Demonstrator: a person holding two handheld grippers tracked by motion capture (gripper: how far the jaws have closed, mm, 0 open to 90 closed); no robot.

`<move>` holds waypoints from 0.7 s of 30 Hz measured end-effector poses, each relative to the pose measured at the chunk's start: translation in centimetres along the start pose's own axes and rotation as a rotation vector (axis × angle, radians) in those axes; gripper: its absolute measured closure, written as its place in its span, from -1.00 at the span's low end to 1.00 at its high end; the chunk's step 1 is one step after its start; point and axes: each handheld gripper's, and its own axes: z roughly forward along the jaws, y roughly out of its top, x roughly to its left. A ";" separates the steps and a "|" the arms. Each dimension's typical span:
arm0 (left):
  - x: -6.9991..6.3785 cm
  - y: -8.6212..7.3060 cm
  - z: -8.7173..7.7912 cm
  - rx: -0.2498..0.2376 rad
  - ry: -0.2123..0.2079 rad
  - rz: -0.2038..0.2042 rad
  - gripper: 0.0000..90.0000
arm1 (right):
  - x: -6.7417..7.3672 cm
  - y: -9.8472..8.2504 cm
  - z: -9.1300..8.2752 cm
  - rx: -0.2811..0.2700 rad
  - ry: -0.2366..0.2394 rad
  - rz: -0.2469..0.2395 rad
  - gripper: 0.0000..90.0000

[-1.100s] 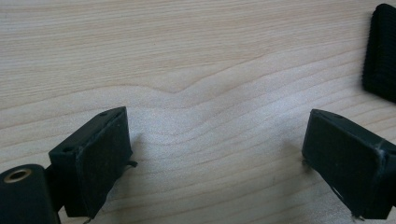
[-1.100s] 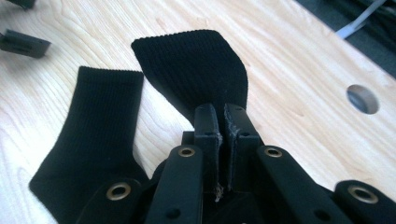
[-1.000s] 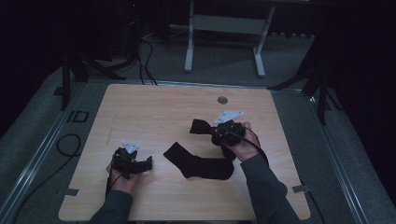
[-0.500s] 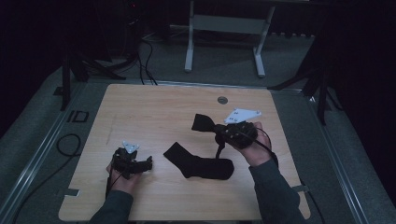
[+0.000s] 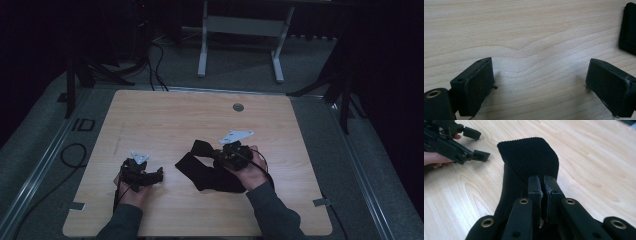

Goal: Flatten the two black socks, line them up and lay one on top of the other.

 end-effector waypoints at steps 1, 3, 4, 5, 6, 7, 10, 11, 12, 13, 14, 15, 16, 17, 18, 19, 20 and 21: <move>0.0 0.0 0.0 -0.001 0.001 -0.002 -0.82 | 0.1 -0.1 0.5 0.006 0.006 0.006 0.89; 0.0 0.0 0.0 -0.002 0.003 -0.005 -0.82 | 0.5 -0.2 1.5 0.018 0.009 0.015 0.89; -0.1 0.0 0.0 -0.002 0.004 -0.005 -0.82 | 0.7 -0.2 2.0 0.023 0.011 0.020 0.89; -0.1 0.0 0.0 -0.003 0.005 -0.007 -0.82 | 0.8 -0.2 2.4 0.029 0.012 0.026 0.89; -0.1 0.0 0.0 -0.003 0.007 -0.008 -0.81 | 0.9 -0.3 2.9 0.034 0.012 0.031 0.89; -0.1 0.0 0.0 -0.003 0.007 -0.009 -0.81 | 1.0 -0.3 3.3 0.038 0.008 0.035 0.89; -0.1 0.0 0.0 -0.003 0.008 -0.009 -0.81 | 1.2 -0.3 4.6 0.059 -0.002 0.051 0.89; -0.1 0.0 0.0 -0.003 0.008 -0.009 -0.81 | 1.3 -0.4 5.0 0.068 -0.009 0.054 0.89; -0.1 0.0 0.0 -0.003 0.008 -0.009 -0.81 | 1.3 -0.5 5.4 0.076 -0.015 0.057 0.89; -0.1 0.0 0.0 -0.003 0.009 -0.008 -0.81 | 1.4 -0.5 5.7 0.084 -0.015 0.062 0.89; -0.1 0.0 0.0 -0.003 0.009 -0.008 -0.81 | 1.5 -0.6 6.0 0.089 -0.020 0.063 0.89; -0.1 0.0 0.0 -0.003 0.009 -0.008 -0.81 | 1.6 -0.6 6.3 0.092 -0.021 0.066 0.89; -0.1 0.0 0.0 -0.004 0.009 -0.010 -0.81 | 1.7 -0.6 6.6 0.095 -0.017 0.067 0.89; -0.1 -0.1 0.0 -0.004 0.010 -0.011 -0.81 | 1.9 -0.6 6.8 0.097 -0.016 0.068 0.89; -0.2 -0.1 0.0 -0.004 0.011 -0.013 -0.81 | 2.1 -0.7 6.9 0.099 -0.015 0.071 0.89; -0.2 -0.1 -0.1 -0.005 0.011 -0.015 -0.80 | 2.2 -0.7 7.1 0.101 -0.014 0.066 0.89; -0.2 -0.1 -0.1 -0.008 0.012 -0.013 -0.79 | 2.4 -0.7 7.2 0.104 -0.017 0.064 0.89; -0.2 -0.2 -0.2 -0.013 0.013 -0.014 -0.75 | 2.6 -0.7 7.4 0.110 -0.024 0.063 0.89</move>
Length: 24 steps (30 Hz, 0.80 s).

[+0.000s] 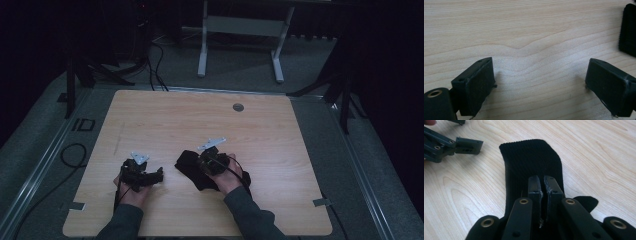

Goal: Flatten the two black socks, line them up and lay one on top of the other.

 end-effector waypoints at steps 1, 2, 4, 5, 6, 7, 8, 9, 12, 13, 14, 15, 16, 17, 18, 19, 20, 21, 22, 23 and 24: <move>0.0 0.0 -0.1 -0.003 0.002 -0.001 -0.70 | 0.1 0.0 0.2 0.003 -0.008 -0.004 0.89; 0.0 -0.1 -0.1 -0.004 0.003 0.000 -0.67 | 0.2 -0.1 0.4 0.010 -0.007 -0.002 0.89; -0.1 -0.1 -0.1 -0.004 0.005 -0.003 -0.66 | 0.4 -0.2 0.7 0.020 -0.015 -0.002 0.89; -0.1 -0.1 -0.1 -0.004 0.005 -0.003 -0.64 | 0.4 -0.2 0.7 0.020 -0.015 -0.002 0.89; -0.2 -0.2 -0.2 -0.011 0.007 -0.006 -0.64 | 0.5 -0.2 0.8 0.023 -0.017 -0.001 0.89; -0.3 -0.3 -0.5 -0.016 0.008 -0.010 -0.48 | 0.6 -0.4 1.1 0.027 -0.015 0.003 0.89; -0.3 -0.3 -0.5 -0.016 0.008 -0.010 -0.35 | 0.6 -0.4 1.1 0.027 -0.015 0.003 0.89; -0.6 -0.2 -0.9 -0.005 0.009 -0.011 -0.19 | 0.7 -0.5 1.3 0.033 -0.015 0.005 0.89; -1.0 0.0 -1.4 0.006 0.006 -0.001 0.20 | 0.7 -0.6 1.5 0.035 -0.011 0.004 0.89; -1.4 0.2 -2.2 -0.015 -0.031 0.012 0.32 | 0.7 -0.6 1.6 0.041 -0.009 0.005 0.89; -1.4 0.2 -2.2 -0.015 -0.031 0.012 0.40 | 0.7 -0.6 1.6 0.041 -0.009 0.005 0.89; -2.0 0.5 -3.0 -0.045 -0.075 0.031 0.49 | 0.7 -0.6 1.7 0.040 -0.005 0.006 0.89; -2.0 0.5 -3.0 -0.045 -0.075 0.031 0.57 | 0.7 -0.6 1.7 0.040 -0.005 0.006 0.89; -2.6 0.9 -3.5 -0.064 -0.125 0.056 0.64 | 0.7 -0.6 1.7 0.042 -0.005 0.005 0.89; -2.6 0.9 -3.5 -0.064 -0.125 0.056 0.70 | 0.7 -0.6 1.7 0.042 -0.005 0.005 0.89; -3.1 1.1 -3.6 -0.072 -0.158 0.065 0.77 | 0.7 -0.6 1.8 0.044 -0.005 0.010 0.89; -3.4 1.2 -3.7 -0.071 -0.175 0.074 0.77 | 0.7 -0.6 1.8 0.044 -0.005 0.010 0.89; -4.3 1.6 -3.5 -0.070 -0.214 0.089 0.86 | 0.7 -0.6 1.8 0.042 -0.004 0.014 0.89; -4.3 1.6 -3.5 -0.070 -0.214 0.089 0.88 | 0.7 -0.6 1.8 0.042 -0.004 0.014 0.89; -4.9 2.0 -3.2 -0.065 -0.231 0.108 0.91 | 0.7 -0.6 1.8 0.042 -0.002 0.013 0.89; -4.9 2.0 -3.2 -0.065 -0.231 0.108 0.93 | 0.7 -0.6 1.8 0.042 -0.002 0.013 0.89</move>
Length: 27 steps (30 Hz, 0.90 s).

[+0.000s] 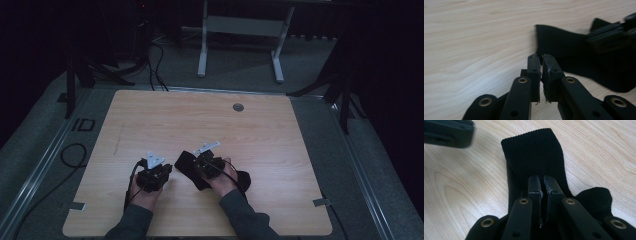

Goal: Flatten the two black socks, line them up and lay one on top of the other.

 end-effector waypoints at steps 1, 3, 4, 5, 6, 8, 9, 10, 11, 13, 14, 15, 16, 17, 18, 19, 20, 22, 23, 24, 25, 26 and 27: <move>-0.2 0.4 0.6 -0.001 -0.006 0.007 0.96 | 0.0 0.0 0.0 0.000 0.001 0.000 0.89; -0.4 0.8 1.2 0.002 -0.012 0.000 0.98 | 0.0 -0.1 0.0 -0.001 0.005 -0.001 0.89; -0.4 0.8 1.2 0.002 -0.012 0.000 0.99 | 0.0 -0.1 0.0 -0.001 0.005 -0.001 0.89; -0.5 1.1 1.6 0.006 -0.018 0.004 0.99 | 0.0 -0.1 0.1 0.001 0.011 -0.001 0.89; -0.5 1.1 1.6 0.006 -0.018 0.004 0.99 | 0.0 -0.1 0.1 0.001 0.011 -0.001 0.89; -0.7 1.4 2.2 0.010 -0.015 0.006 0.99 | 0.0 -0.2 0.2 0.002 0.013 -0.001 0.89; -0.6 1.6 2.9 0.024 -0.014 -0.004 0.99 | 0.1 -0.2 0.2 0.005 0.013 -0.004 0.89; -0.6 1.6 2.9 0.024 -0.014 -0.004 1.00 | 0.1 -0.2 0.2 0.005 0.013 -0.004 0.89; -0.4 1.5 3.7 0.037 -0.010 -0.029 1.00 | 0.1 -0.2 0.3 0.005 0.016 -0.005 0.89; -0.2 1.5 4.3 0.054 -0.017 -0.038 1.00 | 0.2 -0.2 0.4 0.007 0.019 -0.011 0.89; -0.2 1.5 4.3 0.054 -0.017 -0.038 1.00 | 0.2 -0.2 0.4 0.007 0.019 -0.011 0.89; -0.1 1.4 4.6 0.057 -0.015 -0.040 1.00 | 0.2 -0.2 0.4 0.009 0.021 -0.013 0.89; -0.1 1.4 4.6 0.059 -0.017 -0.038 1.00 | 0.3 -0.2 0.4 0.012 0.024 -0.017 0.89; -0.1 1.5 4.8 0.066 -0.013 -0.033 1.00 | 0.3 -0.2 0.5 0.016 0.026 -0.022 0.89; -0.1 1.5 4.8 0.066 -0.013 -0.033 1.00 | 0.3 -0.2 0.5 0.016 0.026 -0.022 0.89; -0.2 1.5 4.9 0.076 -0.014 -0.035 1.00 | 0.3 -0.2 0.5 0.016 0.037 -0.026 0.86; -0.2 1.5 4.9 0.076 -0.014 -0.035 1.00 | 0.3 -0.2 0.5 0.016 0.037 -0.026 0.86; -0.3 1.5 5.0 0.080 -0.011 -0.032 1.00 | 0.2 -0.2 0.1 0.001 0.057 -0.024 0.79; -0.4 1.5 5.0 0.083 -0.006 -0.020 1.00 | 0.0 -0.2 -0.8 -0.028 0.066 -0.021 0.74; -0.4 1.5 5.0 0.083 -0.006 -0.020 1.00 | 0.0 -0.2 -0.8 -0.028 0.066 -0.021 0.74; -0.6 1.4 5.0 0.086 -0.003 -0.013 1.00 | -0.3 0.0 -2.1 -0.059 0.061 -0.021 0.71; -0.6 1.4 5.0 0.086 -0.003 -0.013 1.00 | -0.3 0.0 -2.1 -0.059 0.061 -0.021 0.71; -0.6 1.4 5.0 0.091 -0.003 -0.011 1.00 | -0.7 0.0 -3.4 -0.082 0.054 -0.014 0.69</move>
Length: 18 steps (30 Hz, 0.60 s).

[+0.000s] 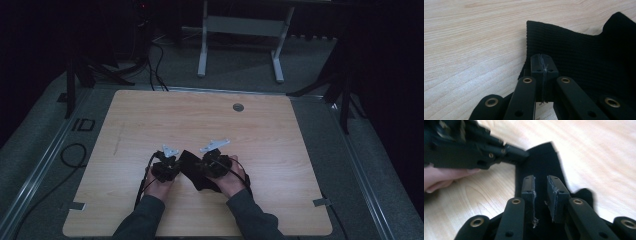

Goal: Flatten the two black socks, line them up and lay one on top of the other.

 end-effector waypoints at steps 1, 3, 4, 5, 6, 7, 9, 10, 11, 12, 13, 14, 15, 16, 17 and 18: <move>0.0 0.0 0.0 0.000 0.000 0.000 1.00 | 0.0 0.0 0.0 0.000 0.000 0.000 0.69; 0.0 0.0 0.0 0.003 0.001 0.000 1.00 | -0.5 0.1 -1.4 -0.022 -0.010 0.007 0.68; 0.0 0.0 0.0 0.004 0.001 0.001 1.00 | -1.0 0.0 -2.7 -0.039 -0.022 0.011 0.68; 0.0 0.0 0.0 0.004 0.001 0.001 1.00 | -1.0 0.0 -2.7 -0.039 -0.022 0.011 0.68; 0.0 0.0 0.0 0.006 0.001 -0.001 1.00 | -1.5 -0.3 -3.7 -0.048 -0.037 0.013 0.68; 0.0 0.0 0.0 0.006 0.001 -0.001 1.00 | -1.5 -0.3 -3.7 -0.048 -0.037 0.013 0.68; -0.1 0.1 0.0 0.007 0.002 -0.001 1.00 | -1.9 -0.7 -4.6 -0.050 -0.053 0.015 0.68; -0.1 0.1 0.0 0.007 0.005 -0.001 1.00 | -2.2 -1.5 -5.2 -0.045 -0.066 0.023 0.69; -0.1 0.1 0.0 0.007 0.005 -0.001 1.00 | -2.2 -1.5 -5.2 -0.045 -0.066 0.023 0.69; -0.1 0.1 0.0 0.010 0.007 0.002 1.00 | -2.3 -2.0 -5.4 -0.036 -0.073 0.027 0.69; -0.1 0.1 0.0 0.011 0.008 0.002 1.00 | -2.4 -2.8 -5.6 -0.023 -0.082 0.032 0.68; -0.2 0.1 0.0 0.015 0.009 0.001 1.00 | -2.5 -3.9 -5.6 -0.008 -0.092 0.041 0.68; -0.2 0.1 0.0 0.015 0.009 0.001 1.00 | -2.5 -3.9 -5.6 -0.008 -0.092 0.041 0.68; -0.2 0.1 0.0 0.015 0.012 0.004 1.00 | -2.6 -5.3 -5.6 0.009 -0.082 0.058 0.68; -0.2 0.1 0.0 0.015 0.012 0.004 1.00 | -2.6 -5.3 -5.6 0.009 -0.082 0.058 0.68; -0.2 0.1 0.0 0.016 0.013 0.004 1.00 | -2.6 -5.9 -5.4 0.018 -0.077 0.057 0.69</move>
